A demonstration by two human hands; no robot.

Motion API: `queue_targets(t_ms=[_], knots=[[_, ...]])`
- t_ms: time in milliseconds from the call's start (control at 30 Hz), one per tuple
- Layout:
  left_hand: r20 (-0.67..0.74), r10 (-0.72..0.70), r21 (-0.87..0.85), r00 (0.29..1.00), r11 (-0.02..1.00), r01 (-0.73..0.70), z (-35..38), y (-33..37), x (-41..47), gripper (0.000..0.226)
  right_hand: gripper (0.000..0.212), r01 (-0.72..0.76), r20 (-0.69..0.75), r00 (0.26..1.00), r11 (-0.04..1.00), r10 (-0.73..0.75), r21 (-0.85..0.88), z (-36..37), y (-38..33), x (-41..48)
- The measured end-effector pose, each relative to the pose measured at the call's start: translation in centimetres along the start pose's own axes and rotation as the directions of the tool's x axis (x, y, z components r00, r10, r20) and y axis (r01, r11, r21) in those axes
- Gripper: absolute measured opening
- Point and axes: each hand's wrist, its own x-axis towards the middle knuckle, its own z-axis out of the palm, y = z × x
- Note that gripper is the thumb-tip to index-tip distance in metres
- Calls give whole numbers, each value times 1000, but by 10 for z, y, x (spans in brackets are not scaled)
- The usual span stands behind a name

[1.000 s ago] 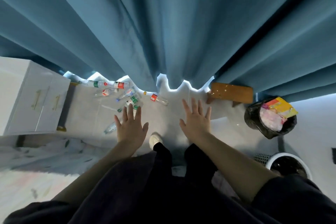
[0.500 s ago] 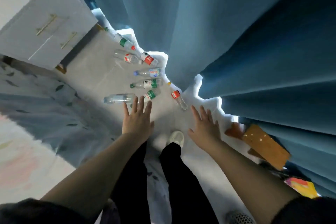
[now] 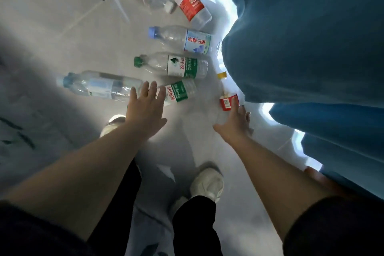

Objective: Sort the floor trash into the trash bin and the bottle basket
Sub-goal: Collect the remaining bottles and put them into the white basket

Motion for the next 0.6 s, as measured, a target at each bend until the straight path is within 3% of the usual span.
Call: queue_targets(t_ms=[167, 333, 433, 600], knots=[[-103, 43, -72, 994, 996, -51, 36, 14, 56, 93, 105, -97, -155, 980, 980, 125, 176, 29, 2, 74], [-90, 59, -157, 994, 985, -73, 53, 26, 87, 73, 79, -101, -168, 972, 936, 165, 339, 46, 4, 100], [-40, 75, -243, 996, 966, -83, 50, 26, 84, 67, 73, -81, -111, 985, 919, 133, 385, 47, 4, 91], [-73, 74, -433, 995, 896, -99, 2, 20, 30, 64, 74, 37, -60, 998, 934, -16, 356, 15, 2, 22]])
